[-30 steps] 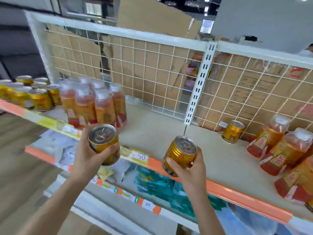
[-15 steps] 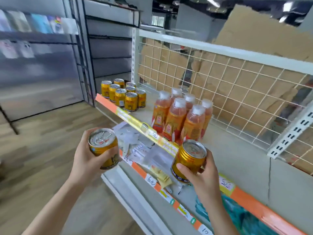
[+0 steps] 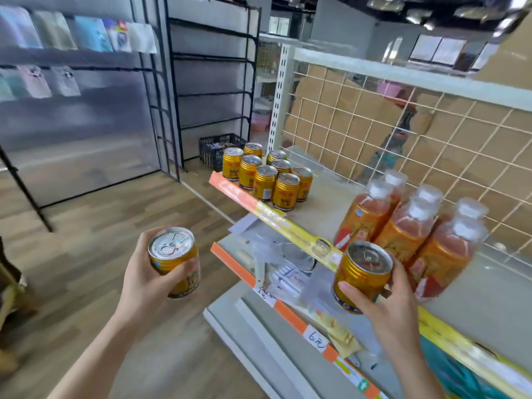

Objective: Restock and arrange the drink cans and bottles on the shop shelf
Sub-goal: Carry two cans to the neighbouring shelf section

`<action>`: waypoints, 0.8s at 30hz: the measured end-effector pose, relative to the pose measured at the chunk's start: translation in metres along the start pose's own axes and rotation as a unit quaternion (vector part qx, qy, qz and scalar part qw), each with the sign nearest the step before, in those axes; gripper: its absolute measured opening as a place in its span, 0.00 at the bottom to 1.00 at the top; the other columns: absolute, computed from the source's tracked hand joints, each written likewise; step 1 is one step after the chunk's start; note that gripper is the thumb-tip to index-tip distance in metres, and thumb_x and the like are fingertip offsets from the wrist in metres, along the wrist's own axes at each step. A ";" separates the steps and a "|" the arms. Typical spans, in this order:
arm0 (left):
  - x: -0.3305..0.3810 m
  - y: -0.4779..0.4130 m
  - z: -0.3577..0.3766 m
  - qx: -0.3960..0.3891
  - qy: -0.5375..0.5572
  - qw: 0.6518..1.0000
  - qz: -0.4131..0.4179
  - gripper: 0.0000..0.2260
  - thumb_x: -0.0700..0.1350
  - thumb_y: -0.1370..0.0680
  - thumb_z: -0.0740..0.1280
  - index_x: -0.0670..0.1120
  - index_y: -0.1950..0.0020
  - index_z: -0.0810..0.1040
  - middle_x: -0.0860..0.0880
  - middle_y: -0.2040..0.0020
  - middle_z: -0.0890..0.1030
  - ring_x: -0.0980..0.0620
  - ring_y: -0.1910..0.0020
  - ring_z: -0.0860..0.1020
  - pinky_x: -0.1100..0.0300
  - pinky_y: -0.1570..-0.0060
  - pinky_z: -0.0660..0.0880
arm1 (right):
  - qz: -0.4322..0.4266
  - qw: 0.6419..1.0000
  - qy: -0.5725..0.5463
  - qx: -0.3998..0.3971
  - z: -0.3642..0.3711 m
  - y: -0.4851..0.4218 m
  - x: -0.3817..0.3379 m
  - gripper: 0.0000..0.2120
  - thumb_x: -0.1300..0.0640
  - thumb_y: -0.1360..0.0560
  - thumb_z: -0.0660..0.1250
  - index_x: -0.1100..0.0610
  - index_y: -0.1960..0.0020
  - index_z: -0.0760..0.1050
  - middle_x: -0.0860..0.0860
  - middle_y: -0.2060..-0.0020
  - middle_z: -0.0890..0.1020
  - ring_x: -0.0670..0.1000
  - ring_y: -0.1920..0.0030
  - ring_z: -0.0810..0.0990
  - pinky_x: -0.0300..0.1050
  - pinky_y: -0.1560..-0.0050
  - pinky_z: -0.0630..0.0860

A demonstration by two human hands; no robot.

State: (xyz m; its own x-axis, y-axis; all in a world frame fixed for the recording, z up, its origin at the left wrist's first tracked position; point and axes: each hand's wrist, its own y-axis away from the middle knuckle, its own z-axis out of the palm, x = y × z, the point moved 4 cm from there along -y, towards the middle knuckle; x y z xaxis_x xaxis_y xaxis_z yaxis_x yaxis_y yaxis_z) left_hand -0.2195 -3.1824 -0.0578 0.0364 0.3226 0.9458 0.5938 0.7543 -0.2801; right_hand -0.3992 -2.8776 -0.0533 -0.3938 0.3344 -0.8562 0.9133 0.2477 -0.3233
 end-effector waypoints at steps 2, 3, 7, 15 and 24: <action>-0.008 -0.014 -0.001 0.000 0.003 1.000 -0.005 0.24 0.48 0.42 0.73 0.61 0.51 0.69 0.61 0.57 0.80 0.72 0.58 0.76 0.69 0.61 0.69 | 0.008 1.000 -0.002 0.010 0.005 -0.011 0.002 0.41 0.30 0.50 0.72 0.42 0.40 0.70 0.43 0.49 0.80 0.48 0.49 0.79 0.36 0.52 0.74; -0.012 -0.021 0.001 -0.003 0.005 1.000 -0.006 0.24 0.49 0.42 0.74 0.61 0.51 0.69 0.63 0.58 0.80 0.72 0.59 0.76 0.70 0.62 0.70 | 0.011 1.000 -0.003 0.012 0.008 -0.017 0.004 0.38 0.33 0.49 0.73 0.42 0.42 0.70 0.44 0.49 0.80 0.48 0.49 0.79 0.35 0.53 0.74; -0.031 -0.055 0.015 -0.029 0.006 1.000 -0.007 0.24 0.37 0.35 0.78 0.57 0.50 0.70 0.68 0.59 0.79 0.69 0.59 0.77 0.76 0.64 0.72 | 0.020 1.000 -0.004 0.007 0.029 -0.044 0.016 0.45 0.29 0.51 0.73 0.45 0.38 0.69 0.44 0.48 0.80 0.48 0.47 0.79 0.47 0.47 0.74; -0.030 -0.145 0.064 -0.116 0.043 0.992 0.009 0.25 0.57 0.45 0.72 0.60 0.50 0.73 0.59 0.52 0.81 0.61 0.55 0.80 0.72 0.61 0.75 | 0.030 0.998 -0.060 0.006 0.088 -0.120 0.024 0.42 0.31 0.49 0.76 0.47 0.41 0.71 0.45 0.49 0.81 0.43 0.48 0.80 0.40 0.45 0.75; 0.007 -0.224 0.168 -0.314 0.121 0.937 0.090 0.28 0.54 0.40 0.79 0.57 0.43 0.73 0.49 0.46 0.81 0.50 0.45 0.78 0.52 0.42 0.74 | 0.065 0.990 -0.122 0.025 0.120 -0.171 0.041 0.33 0.69 0.40 0.78 0.51 0.41 0.69 0.41 0.52 0.80 0.34 0.52 0.78 0.26 0.55 0.72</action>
State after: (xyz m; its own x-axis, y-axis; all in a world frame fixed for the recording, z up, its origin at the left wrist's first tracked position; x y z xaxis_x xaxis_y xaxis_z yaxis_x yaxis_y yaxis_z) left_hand -0.4875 -3.2532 -0.0161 0.3185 0.2157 0.9231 0.9138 0.1892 -0.3595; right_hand -0.5594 -3.0153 -0.0814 -0.2412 0.1287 -0.9619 0.9611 0.1694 -0.2183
